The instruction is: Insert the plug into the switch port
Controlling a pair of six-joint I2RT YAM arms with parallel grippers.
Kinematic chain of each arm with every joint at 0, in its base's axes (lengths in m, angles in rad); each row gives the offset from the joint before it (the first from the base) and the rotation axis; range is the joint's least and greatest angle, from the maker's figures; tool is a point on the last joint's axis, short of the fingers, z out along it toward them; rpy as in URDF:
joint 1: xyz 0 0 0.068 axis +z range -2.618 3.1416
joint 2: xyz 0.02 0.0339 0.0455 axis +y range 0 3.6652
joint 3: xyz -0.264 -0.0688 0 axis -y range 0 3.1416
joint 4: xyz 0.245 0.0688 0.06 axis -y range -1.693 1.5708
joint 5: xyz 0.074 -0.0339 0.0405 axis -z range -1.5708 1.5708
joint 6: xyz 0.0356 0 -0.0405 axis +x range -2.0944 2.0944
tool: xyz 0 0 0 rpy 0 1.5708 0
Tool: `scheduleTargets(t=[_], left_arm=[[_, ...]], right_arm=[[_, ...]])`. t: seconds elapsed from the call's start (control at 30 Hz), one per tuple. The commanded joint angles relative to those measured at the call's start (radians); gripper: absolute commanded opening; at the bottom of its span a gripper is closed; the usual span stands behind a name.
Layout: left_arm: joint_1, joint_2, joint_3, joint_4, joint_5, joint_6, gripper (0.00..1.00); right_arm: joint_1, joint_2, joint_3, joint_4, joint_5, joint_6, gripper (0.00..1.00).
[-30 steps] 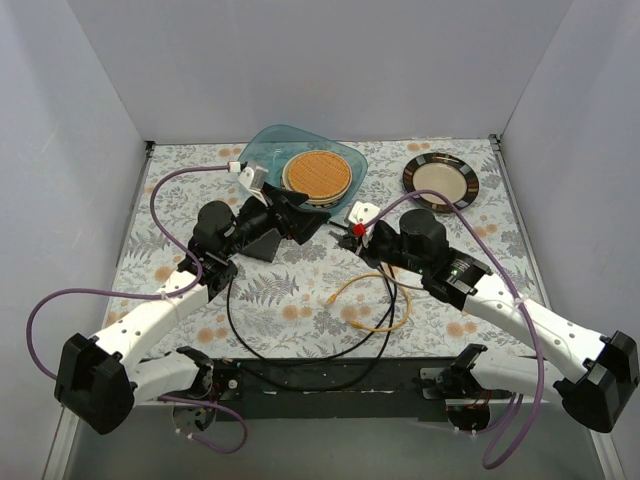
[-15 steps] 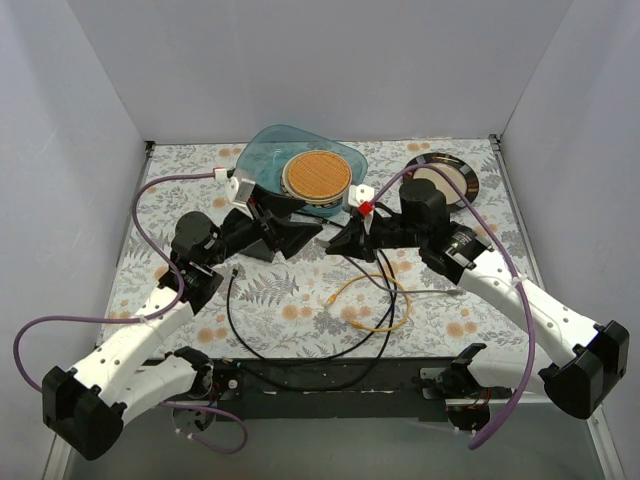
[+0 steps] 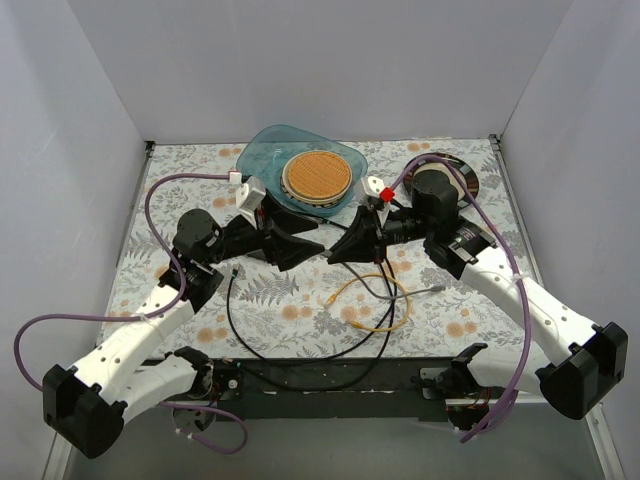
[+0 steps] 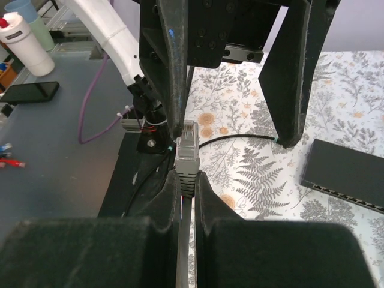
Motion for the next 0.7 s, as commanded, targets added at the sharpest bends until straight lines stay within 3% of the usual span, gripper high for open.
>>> scheduleTargets(t=[0.0, 0.53, 0.67], left_arm=[[0.0, 0.013, 0.035, 0.023, 0.146, -0.02, 0.62], [0.0, 0.039, 0.046, 0.054, 0.198, -0.052, 0.52], [-0.002, 0.041, 0.02, 0.161, 0.188, -0.112, 0.56]], right_arm=[[-0.007, -0.019, 0.016, 0.082, -0.05, 0.074, 0.01], [-0.027, -0.002, 0.004, 0.113, -0.013, 0.118, 0.01], [-0.027, 0.007, 0.002, 0.11, -0.021, 0.12, 0.01]])
